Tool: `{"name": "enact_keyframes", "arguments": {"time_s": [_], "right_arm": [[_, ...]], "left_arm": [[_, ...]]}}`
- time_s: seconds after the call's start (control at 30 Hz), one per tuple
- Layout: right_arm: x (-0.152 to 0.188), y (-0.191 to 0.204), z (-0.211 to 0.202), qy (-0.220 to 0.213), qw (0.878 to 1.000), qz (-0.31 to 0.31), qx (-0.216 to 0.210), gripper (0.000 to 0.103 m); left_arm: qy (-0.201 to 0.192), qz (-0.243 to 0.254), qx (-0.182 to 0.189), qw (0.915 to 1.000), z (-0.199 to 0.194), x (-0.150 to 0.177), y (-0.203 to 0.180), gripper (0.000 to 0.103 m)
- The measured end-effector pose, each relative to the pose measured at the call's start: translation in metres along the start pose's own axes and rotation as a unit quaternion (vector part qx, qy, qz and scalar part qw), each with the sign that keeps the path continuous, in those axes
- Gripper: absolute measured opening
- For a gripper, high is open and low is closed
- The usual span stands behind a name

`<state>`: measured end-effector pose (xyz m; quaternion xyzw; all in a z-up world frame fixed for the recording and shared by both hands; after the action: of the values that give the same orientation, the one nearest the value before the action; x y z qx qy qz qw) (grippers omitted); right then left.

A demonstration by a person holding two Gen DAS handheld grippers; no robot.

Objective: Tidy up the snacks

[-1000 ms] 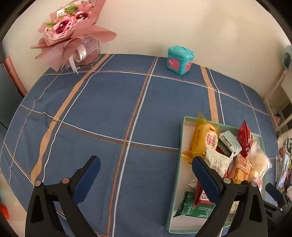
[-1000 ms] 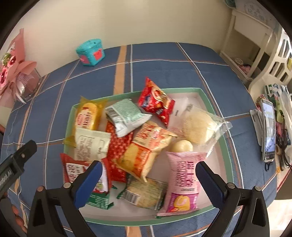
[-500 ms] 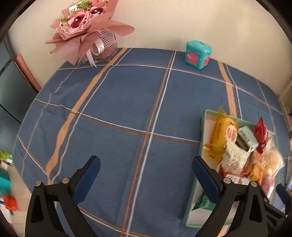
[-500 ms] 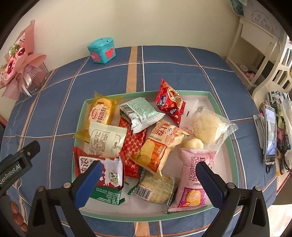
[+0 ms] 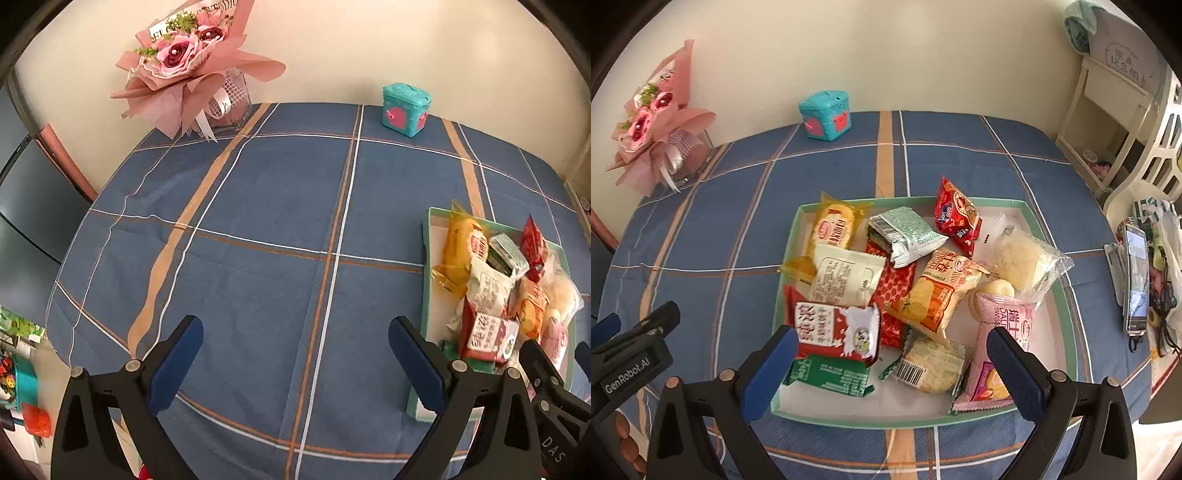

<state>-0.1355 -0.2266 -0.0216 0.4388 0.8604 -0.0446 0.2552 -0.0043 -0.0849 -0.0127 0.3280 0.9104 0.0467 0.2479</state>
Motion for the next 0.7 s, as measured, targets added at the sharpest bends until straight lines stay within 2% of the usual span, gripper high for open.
{"name": "enact_keyframes", "arguments": {"time_s": [0.17,0.7], "right_arm": [[0.009,0.003,-0.011,-0.006,1.000,-0.005,-0.009,0.103],[0.021,0.000,-0.034,-0.027,0.999,-0.004,-0.025,0.103]], "left_arm": [[-0.006,0.010,-0.005,0.9999,-0.011,0.010,0.003,0.100],[-0.026,0.029,0.012,0.9992,-0.029,0.034,0.010,0.100]]}}
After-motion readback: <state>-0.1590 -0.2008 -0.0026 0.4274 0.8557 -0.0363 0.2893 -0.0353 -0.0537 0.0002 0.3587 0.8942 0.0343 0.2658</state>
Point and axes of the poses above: each gripper's, at about its wrist camera, not at the fingertips, and z roughly the way its jaws point, y to its left, x to its underside, the point moved 3 cm from there along z, roughly the way its jaws point, and after that the axes turned 12 degrees about z, right-handed, at the moved point
